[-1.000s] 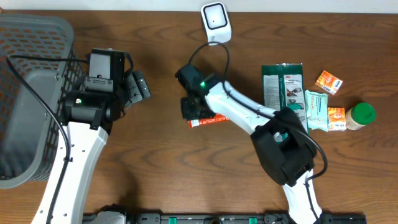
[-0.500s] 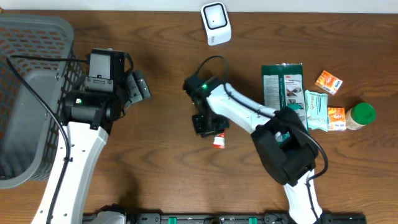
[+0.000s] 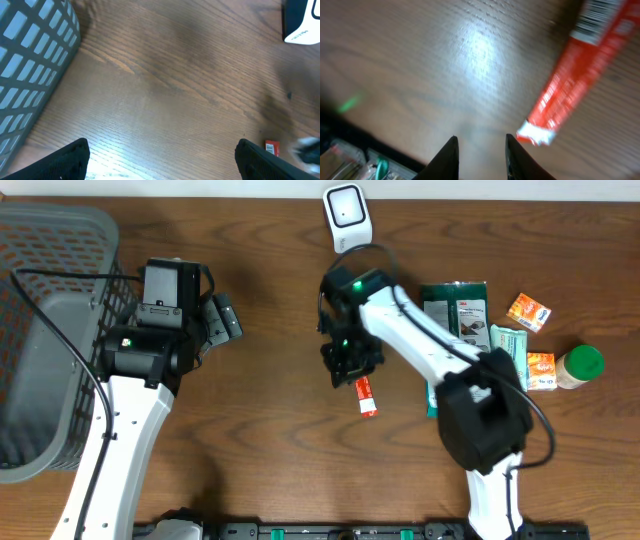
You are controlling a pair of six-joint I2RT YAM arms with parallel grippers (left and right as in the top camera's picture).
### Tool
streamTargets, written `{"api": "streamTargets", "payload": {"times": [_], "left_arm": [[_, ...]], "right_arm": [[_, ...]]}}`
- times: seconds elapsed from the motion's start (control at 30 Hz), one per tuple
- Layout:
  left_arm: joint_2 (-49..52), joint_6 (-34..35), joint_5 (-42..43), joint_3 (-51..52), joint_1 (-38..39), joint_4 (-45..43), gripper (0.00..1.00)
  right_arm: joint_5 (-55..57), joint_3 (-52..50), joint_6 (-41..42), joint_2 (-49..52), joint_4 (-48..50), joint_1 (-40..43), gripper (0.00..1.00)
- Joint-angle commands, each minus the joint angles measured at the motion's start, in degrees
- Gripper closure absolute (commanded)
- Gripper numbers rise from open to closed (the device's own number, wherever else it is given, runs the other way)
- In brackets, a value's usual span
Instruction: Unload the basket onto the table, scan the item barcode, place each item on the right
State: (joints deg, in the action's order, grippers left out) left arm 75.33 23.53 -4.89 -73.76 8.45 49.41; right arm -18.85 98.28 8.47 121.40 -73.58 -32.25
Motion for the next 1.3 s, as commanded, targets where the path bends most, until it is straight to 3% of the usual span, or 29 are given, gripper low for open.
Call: {"api": "streamTargets", "payload": {"times": [0.0,0.27,0.73,0.77,0.87,1.07,1.27], "left_arm": [[-0.11,-0.74,-0.74,-0.72,-0.13,-0.02,0.07],[-0.11,-0.74,-0.74,-0.72,-0.13,-0.02,0.07],[-0.11,-0.74,-0.74,-0.72,-0.13,-0.02,0.07],[-0.11,-0.74,-0.74,-0.72,-0.13,-0.02,0.07],[-0.11,-0.74,-0.74,-0.72,-0.13,-0.02,0.07],[-0.11,-0.74,-0.74,-0.72,-0.13,-0.02,0.07],[-0.11,-0.74,-0.74,-0.72,-0.13,-0.02,0.07]], "right_arm": [[-1.51,1.53,-1.64,-3.82,-1.51,3.63,0.73],[5.46,-7.17,3.74,-3.76,1.01,6.05,0.71],[5.14,-24.13,11.28,-3.74,20.50,2.99,0.80],[5.11,-24.50,11.28,-3.76,21.00,2.78,0.81],[6.10,-24.94,11.23,-3.76,21.20,2.62,0.99],[14.84,-20.59,10.14,-4.39,15.19,3.58,0.99],[32.33,-13.68,9.73,-11.61,9.57,2.29,0.99]]}}
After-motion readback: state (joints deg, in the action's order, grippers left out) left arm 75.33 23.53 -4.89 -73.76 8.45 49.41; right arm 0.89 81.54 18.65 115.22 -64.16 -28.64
